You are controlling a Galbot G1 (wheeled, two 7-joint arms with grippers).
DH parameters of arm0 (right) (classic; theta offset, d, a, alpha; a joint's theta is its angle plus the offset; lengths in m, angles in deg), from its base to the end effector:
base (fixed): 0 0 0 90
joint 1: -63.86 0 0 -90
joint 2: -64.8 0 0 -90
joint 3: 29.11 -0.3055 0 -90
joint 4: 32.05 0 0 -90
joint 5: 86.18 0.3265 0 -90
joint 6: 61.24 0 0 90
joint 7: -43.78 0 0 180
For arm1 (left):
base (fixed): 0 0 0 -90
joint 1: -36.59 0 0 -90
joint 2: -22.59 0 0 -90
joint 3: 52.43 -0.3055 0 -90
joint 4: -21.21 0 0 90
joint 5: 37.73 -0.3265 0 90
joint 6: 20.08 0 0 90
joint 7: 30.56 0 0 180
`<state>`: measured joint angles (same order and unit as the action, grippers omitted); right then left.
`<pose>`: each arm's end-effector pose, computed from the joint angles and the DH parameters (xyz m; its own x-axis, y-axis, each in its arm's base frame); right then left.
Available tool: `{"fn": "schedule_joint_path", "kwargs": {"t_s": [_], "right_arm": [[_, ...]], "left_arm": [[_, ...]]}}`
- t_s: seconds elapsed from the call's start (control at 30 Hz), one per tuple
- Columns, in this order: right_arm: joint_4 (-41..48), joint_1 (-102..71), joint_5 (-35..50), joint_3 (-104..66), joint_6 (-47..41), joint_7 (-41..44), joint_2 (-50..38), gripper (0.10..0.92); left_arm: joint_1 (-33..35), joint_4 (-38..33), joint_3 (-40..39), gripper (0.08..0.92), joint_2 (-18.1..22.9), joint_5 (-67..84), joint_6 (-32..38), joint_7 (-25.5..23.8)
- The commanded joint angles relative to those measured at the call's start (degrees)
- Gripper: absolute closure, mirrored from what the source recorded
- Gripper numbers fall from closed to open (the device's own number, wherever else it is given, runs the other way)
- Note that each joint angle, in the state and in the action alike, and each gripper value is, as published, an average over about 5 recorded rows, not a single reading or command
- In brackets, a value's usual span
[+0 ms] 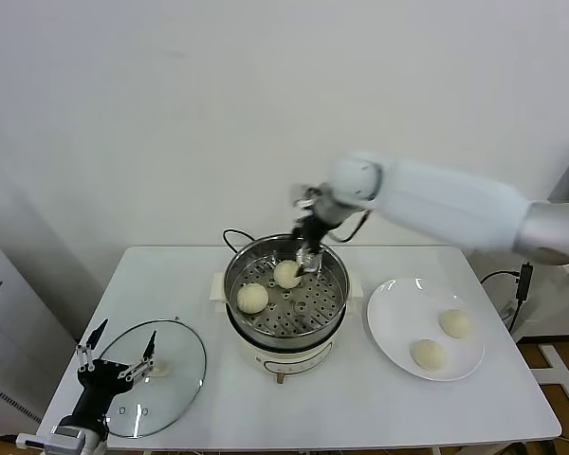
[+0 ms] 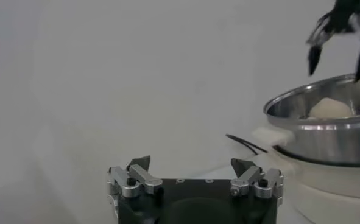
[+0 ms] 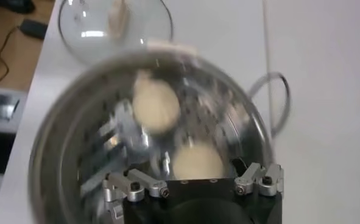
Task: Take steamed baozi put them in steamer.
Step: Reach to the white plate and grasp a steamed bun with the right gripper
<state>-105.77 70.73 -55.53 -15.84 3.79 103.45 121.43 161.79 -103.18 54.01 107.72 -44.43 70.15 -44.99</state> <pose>0.5044 0.0364 -0.0117 -0.1804 -0.3174 0.9310 -0.9688 -0.1060 -0.2239 0.1453 0.0863 -0.2423 -0.9967 0.0523 0.0623 0.0703 0.9390 0.3367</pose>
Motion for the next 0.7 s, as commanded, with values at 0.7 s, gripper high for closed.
{"fn": "schedule_joint_path", "kwargs": {"t_s": [0.7], "right_arm": [[0.41,-36.27,-33.95,-21.51,14.86,12.45,-25.48,0.203]], "left_arm": [[0.21,-0.33,-1.16,0.177,1.05,-2.72,-0.71,0.12]]}}
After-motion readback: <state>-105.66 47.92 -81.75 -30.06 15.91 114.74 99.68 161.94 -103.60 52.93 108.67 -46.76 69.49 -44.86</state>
